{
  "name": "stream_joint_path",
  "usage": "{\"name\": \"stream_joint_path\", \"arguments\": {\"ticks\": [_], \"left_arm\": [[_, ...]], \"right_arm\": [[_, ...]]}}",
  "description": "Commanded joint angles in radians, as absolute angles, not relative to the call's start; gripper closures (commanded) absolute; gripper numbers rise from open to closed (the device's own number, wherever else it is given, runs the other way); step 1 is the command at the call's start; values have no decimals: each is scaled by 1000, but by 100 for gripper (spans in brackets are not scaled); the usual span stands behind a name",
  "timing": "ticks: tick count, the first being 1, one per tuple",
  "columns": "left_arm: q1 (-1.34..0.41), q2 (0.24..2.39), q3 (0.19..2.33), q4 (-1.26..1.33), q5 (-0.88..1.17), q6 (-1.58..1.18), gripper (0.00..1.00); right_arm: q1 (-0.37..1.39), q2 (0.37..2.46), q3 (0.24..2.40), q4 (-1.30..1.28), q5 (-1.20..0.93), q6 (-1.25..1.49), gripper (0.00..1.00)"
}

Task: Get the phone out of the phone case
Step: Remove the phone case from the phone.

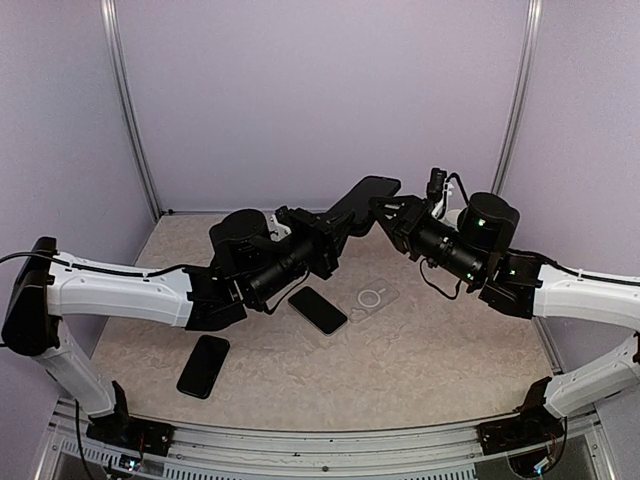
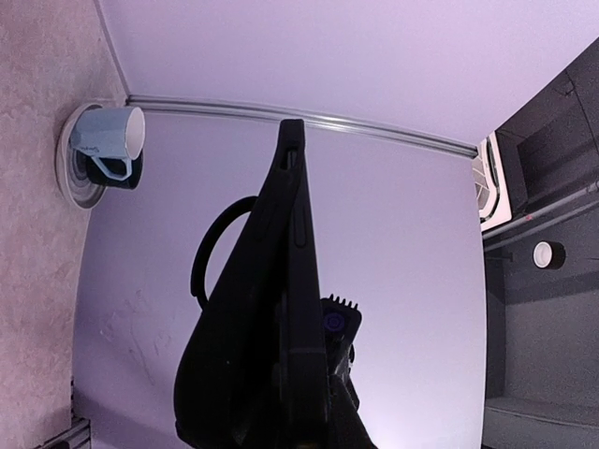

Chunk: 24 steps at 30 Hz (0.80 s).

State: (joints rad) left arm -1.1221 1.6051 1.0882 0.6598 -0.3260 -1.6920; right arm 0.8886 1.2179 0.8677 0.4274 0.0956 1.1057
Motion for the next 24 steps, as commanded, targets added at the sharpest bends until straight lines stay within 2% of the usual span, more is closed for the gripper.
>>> {"name": "stream_joint_path", "arguments": {"ticks": [1, 7, 12, 14, 24], "left_arm": [[-1163, 1604, 1132, 721, -246, -1660, 100], [-1160, 1602, 1133, 730, -264, -1648, 100], [-1143, 1588, 1122, 728, -272, -1649, 100], [-1140, 1578, 1119, 727, -281, -1641, 100], [-1126, 1568, 1127, 738, -285, -1633, 100]], "right_arm": [[882, 1209, 897, 455, 171, 1114, 68], [882, 1199, 880, 472, 92, 1086, 66], [882, 1104, 841, 475, 29, 995, 46], [882, 1065, 822, 461, 28, 986, 41], [883, 1045, 760, 445, -107, 998, 47]]}}
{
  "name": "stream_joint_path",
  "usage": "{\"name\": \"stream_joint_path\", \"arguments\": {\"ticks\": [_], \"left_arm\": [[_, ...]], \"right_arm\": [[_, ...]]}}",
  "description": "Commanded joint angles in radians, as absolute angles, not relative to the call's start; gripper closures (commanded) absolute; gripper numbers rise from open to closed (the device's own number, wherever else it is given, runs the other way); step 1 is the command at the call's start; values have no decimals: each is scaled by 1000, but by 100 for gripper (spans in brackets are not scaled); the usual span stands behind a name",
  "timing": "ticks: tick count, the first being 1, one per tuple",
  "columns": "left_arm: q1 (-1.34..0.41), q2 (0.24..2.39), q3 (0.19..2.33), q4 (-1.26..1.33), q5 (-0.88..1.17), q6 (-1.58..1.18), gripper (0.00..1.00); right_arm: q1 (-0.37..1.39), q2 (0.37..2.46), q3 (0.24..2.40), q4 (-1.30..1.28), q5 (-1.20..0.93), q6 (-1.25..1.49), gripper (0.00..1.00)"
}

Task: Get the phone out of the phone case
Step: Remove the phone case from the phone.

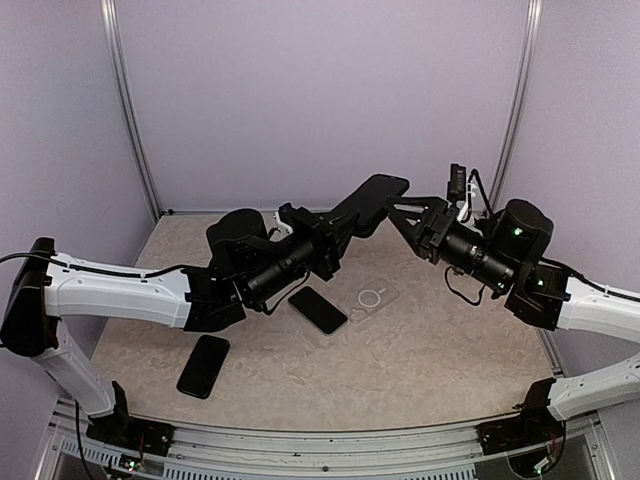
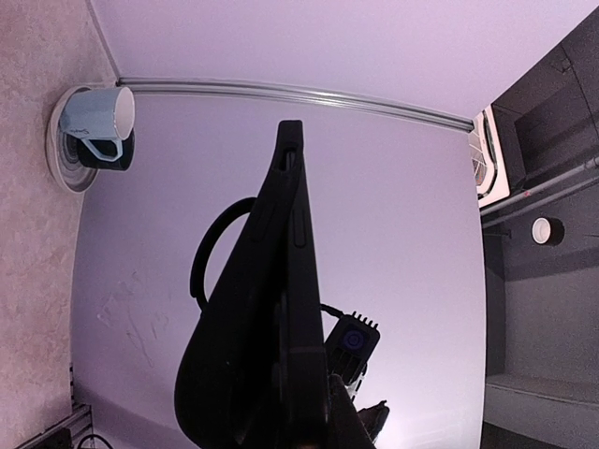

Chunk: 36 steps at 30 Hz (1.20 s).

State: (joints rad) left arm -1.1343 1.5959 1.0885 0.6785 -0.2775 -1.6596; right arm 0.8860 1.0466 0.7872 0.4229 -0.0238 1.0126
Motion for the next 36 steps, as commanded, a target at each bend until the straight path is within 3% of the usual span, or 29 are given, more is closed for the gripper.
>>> {"name": "stream_joint_path", "arguments": {"ticks": [1, 9, 17, 36], "left_arm": [[-1125, 1568, 1127, 740, -285, -1633, 100], [-1117, 1562, 1132, 744, -287, -1623, 100], [-1115, 1560, 1124, 749, -285, -1624, 100], [-1139, 1577, 1126, 760, -279, -1621, 100]], "right_arm": [[884, 1049, 757, 444, -121, 995, 47], [890, 1098, 765, 429, -209, 961, 48], [891, 1142, 773, 436, -229, 958, 57], [891, 1168, 840, 436, -55, 1063, 65]]}}
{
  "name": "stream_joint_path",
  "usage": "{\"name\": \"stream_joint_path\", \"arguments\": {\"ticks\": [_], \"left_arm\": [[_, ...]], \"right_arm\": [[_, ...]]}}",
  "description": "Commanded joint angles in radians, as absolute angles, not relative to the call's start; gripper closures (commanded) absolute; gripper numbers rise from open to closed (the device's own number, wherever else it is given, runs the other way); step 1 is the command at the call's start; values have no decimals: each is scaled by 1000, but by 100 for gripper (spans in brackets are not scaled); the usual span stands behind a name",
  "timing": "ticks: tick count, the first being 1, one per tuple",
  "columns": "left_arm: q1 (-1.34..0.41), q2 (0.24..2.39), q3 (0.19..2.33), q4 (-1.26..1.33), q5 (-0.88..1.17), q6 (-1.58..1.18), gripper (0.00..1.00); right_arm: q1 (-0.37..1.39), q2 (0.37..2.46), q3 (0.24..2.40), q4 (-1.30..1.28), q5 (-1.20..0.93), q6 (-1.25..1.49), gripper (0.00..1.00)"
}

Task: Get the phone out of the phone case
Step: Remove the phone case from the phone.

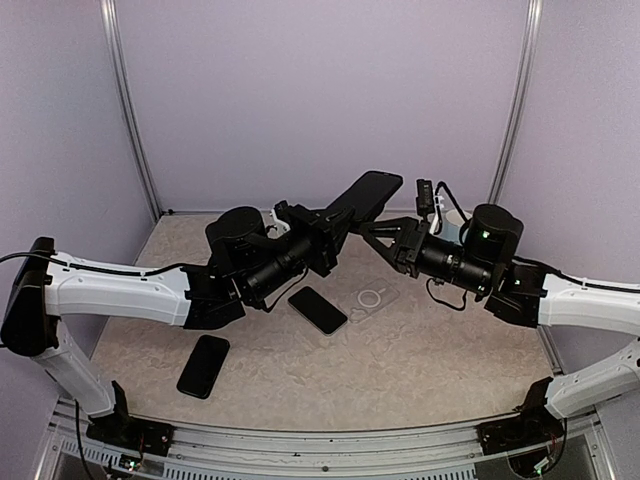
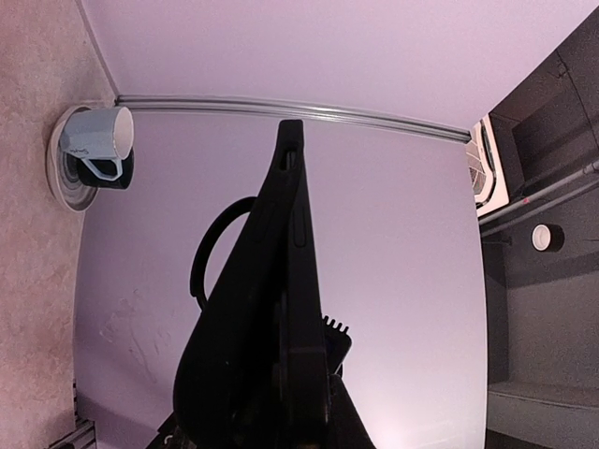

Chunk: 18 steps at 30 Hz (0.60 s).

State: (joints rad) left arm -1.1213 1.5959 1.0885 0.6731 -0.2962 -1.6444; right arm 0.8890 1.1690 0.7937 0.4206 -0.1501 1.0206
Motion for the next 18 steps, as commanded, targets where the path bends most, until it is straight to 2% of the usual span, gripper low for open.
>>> {"name": "stream_joint_path", "arguments": {"ticks": [1, 15, 18], "left_arm": [[-1139, 1579, 1126, 760, -279, -1621, 100], [-1147, 1594, 1140, 761, -268, -1614, 100], [-1150, 1594, 1135, 764, -269, -1619, 100]], "right_arm": [[892, 1166, 844, 434, -39, 1079, 66], [890, 1211, 894, 481, -8, 1078, 74], [890, 1207, 901, 480, 21, 1057, 80]]}}
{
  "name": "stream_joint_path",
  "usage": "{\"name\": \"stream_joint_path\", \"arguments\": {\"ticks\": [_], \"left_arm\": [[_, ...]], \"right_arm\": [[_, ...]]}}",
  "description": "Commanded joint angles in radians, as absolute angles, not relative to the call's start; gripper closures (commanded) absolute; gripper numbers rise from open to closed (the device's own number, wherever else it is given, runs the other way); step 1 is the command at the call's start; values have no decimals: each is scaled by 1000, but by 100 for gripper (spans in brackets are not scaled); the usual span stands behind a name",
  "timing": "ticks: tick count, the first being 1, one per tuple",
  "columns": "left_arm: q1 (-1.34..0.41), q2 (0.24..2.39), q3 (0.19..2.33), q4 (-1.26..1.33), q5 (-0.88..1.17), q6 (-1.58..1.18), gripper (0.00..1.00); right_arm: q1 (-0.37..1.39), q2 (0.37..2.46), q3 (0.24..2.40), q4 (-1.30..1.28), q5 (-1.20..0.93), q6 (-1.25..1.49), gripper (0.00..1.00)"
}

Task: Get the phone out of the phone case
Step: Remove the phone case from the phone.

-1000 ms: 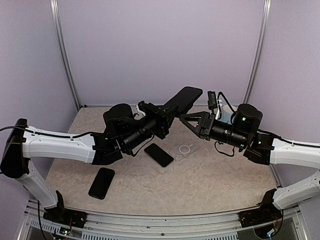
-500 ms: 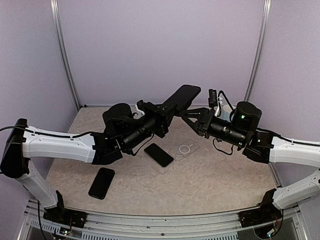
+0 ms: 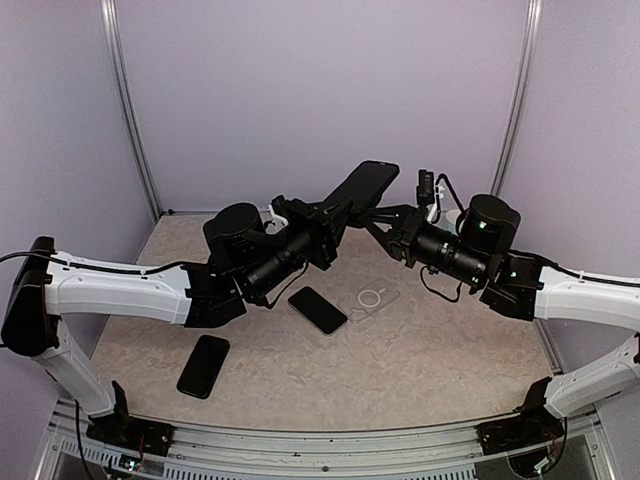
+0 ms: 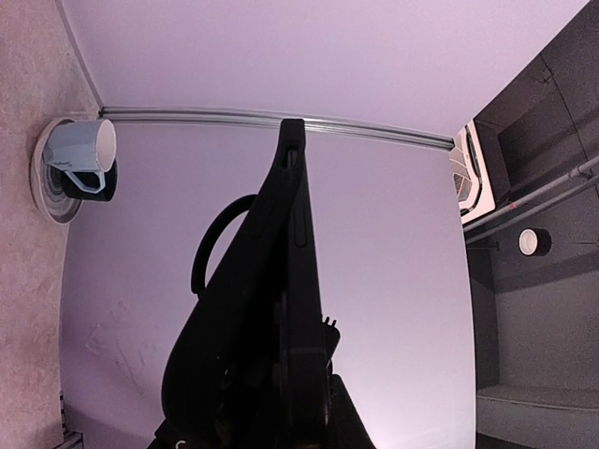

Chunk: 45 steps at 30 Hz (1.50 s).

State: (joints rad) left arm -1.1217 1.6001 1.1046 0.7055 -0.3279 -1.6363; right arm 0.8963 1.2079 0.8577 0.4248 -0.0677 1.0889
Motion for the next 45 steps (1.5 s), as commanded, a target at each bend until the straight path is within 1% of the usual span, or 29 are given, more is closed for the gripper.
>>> {"name": "stream_joint_path", "arguments": {"ticks": [1, 6, 8, 17, 26, 45], "left_arm": [[-1150, 1593, 1135, 764, -269, -1619, 100], [-1153, 1593, 1134, 765, -269, -1614, 100], [-1154, 1593, 1133, 762, -271, -1615, 100], [-1160, 1600, 1130, 758, -268, -1612, 100], [-1161, 1598, 1119, 753, -275, -1611, 100], [-1160, 1613, 1118, 747, -273, -1609, 100]], "right_arm": [[890, 1206, 905, 474, 29, 1053, 82], [888, 1198, 917, 445, 57, 1037, 96], [887, 1188, 914, 436, 80, 1036, 100], [857, 1138, 924, 370, 164, 1048, 100], [813, 1118, 936, 342, 128, 1042, 100], [795, 1109, 952, 328, 88, 1005, 100]]}}
